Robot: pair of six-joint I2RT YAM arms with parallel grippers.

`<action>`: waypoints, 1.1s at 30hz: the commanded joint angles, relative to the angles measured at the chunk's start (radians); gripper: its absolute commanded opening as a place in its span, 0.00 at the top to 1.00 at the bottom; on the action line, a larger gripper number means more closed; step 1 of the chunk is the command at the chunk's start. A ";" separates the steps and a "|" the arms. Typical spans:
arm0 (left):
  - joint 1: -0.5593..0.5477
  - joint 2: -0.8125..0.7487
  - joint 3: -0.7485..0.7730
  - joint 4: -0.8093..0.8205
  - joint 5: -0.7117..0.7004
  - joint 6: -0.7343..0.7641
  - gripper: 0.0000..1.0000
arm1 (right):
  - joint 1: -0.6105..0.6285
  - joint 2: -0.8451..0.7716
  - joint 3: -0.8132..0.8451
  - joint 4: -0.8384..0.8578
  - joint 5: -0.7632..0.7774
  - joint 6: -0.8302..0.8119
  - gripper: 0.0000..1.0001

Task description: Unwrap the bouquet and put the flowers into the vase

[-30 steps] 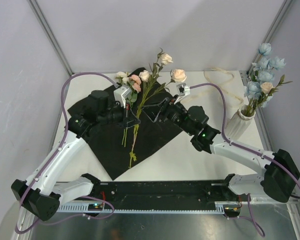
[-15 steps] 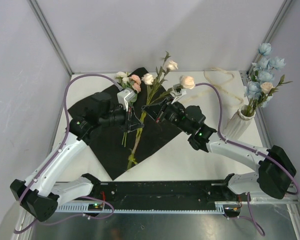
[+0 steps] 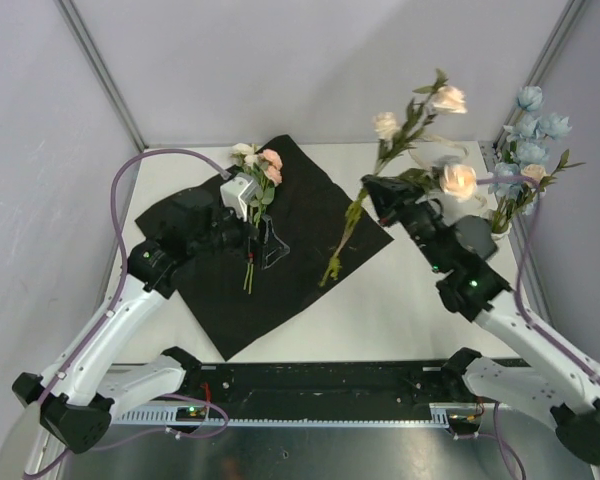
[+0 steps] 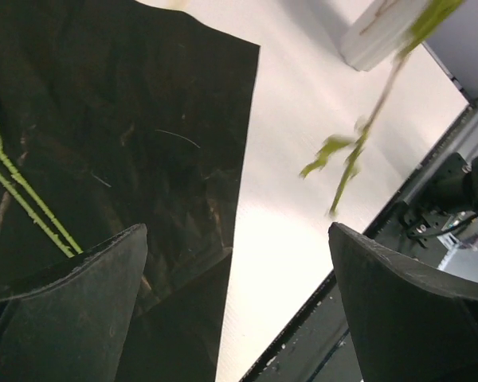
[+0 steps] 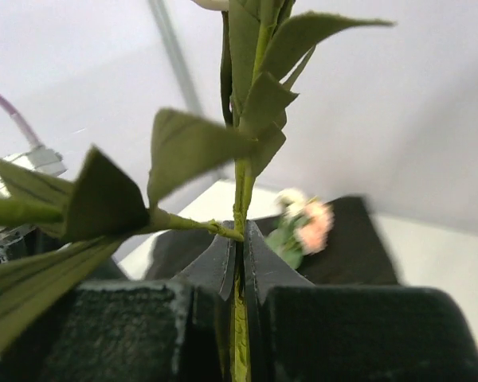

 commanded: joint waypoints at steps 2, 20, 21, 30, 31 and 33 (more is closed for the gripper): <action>-0.005 -0.025 -0.012 0.029 -0.115 -0.011 0.00 | -0.053 -0.177 -0.004 -0.131 0.179 -0.428 1.00; -0.005 -0.018 -0.015 0.027 -0.194 -0.010 0.00 | -0.449 -0.313 0.131 -0.220 0.105 -0.810 1.00; -0.005 -0.017 -0.015 0.026 -0.194 -0.010 0.00 | -0.454 -0.309 0.141 -0.229 0.110 -0.814 1.00; -0.005 -0.013 -0.016 0.027 -0.198 -0.010 0.00 | -0.468 -0.285 0.197 -0.244 0.116 -0.858 1.00; -0.005 -0.013 -0.017 0.027 -0.200 -0.010 0.00 | -0.470 -0.281 0.202 -0.246 0.121 -0.864 1.00; -0.004 -0.013 -0.017 0.027 -0.201 -0.010 0.00 | -0.477 -0.273 0.209 -0.248 0.124 -0.871 1.00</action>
